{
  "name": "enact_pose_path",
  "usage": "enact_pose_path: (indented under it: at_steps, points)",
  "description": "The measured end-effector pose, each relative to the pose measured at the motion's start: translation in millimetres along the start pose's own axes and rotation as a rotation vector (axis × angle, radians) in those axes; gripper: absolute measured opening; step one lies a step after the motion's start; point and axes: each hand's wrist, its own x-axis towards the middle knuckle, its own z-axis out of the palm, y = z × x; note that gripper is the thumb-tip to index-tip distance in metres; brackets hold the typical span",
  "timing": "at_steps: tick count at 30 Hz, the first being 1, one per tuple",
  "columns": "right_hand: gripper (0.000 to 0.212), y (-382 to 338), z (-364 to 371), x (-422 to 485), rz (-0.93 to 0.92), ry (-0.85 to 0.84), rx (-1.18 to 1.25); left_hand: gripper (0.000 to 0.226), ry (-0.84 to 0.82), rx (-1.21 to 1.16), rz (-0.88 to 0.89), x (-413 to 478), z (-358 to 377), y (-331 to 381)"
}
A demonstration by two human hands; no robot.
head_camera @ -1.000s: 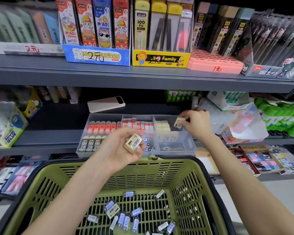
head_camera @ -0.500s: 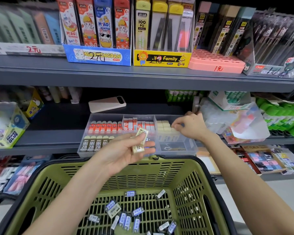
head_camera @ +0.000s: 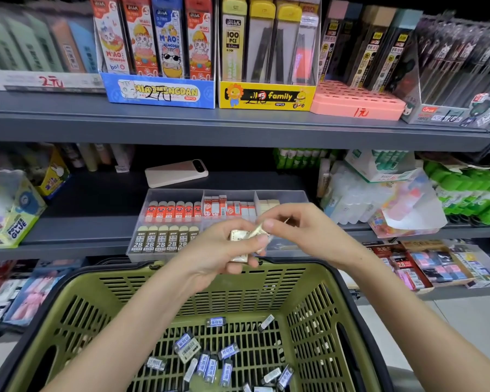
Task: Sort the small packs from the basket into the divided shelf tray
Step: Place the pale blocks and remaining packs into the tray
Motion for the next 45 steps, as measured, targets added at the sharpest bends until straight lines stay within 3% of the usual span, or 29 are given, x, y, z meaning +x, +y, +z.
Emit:
enact_pose_path:
  at_steps: [4,7,10,13,16,22,26,27,29,31,33,38,42,45]
  points:
    - [0.015,21,-29,10,0.002,0.298,0.026,0.032,0.06,-0.121,0.007,3,-3,-3]
    - [0.008,48,-52,29,0.067,0.471,-0.362,0.028,0.119,-0.28,0.003,3,-10,-4]
    - [0.023,71,-53,48,0.165,0.441,-0.812,0.033,0.122,-0.308,0.012,1,-12,-5]
    - [0.021,83,-42,63,0.147,0.341,-1.034,0.024,0.126,-0.273,0.03,-1,-12,-6]
    - [0.021,94,-34,68,0.161,0.256,-1.073,0.021,0.142,-0.264,0.038,-1,-15,-8]
    - [0.029,109,-35,65,0.19,0.141,-1.046,0.043,0.203,-0.242,0.077,0,-17,-11]
    - [0.034,90,-30,56,0.166,0.203,-1.171,0.049,0.234,-0.213,0.078,0,-16,-11]
    - [0.033,81,-26,52,0.121,0.266,-1.132,0.048,0.238,-0.196,0.089,0,-16,-11]
    - [0.029,57,-16,40,0.018,0.33,-0.79,0.05,0.224,-0.14,0.099,0,-15,-11]
    - [0.024,30,-5,24,-0.056,0.233,-0.361,0.049,0.198,-0.071,0.103,0,-15,-11]
    - [0.021,6,6,8,-0.049,0.107,-0.189,0.042,0.174,-0.012,0.123,0,-14,-11]
    - [0.024,-8,6,-10,-0.003,0.043,0.006,0.035,0.183,0.067,0.166,2,-6,-9]
    - [0.013,2,0,-12,0.018,0.032,0.052,0.024,0.209,0.163,0.261,6,2,-8]
    - [0.014,20,-17,-3,0.004,0.196,-0.027,0.014,0.295,0.452,0.394,15,3,-12]
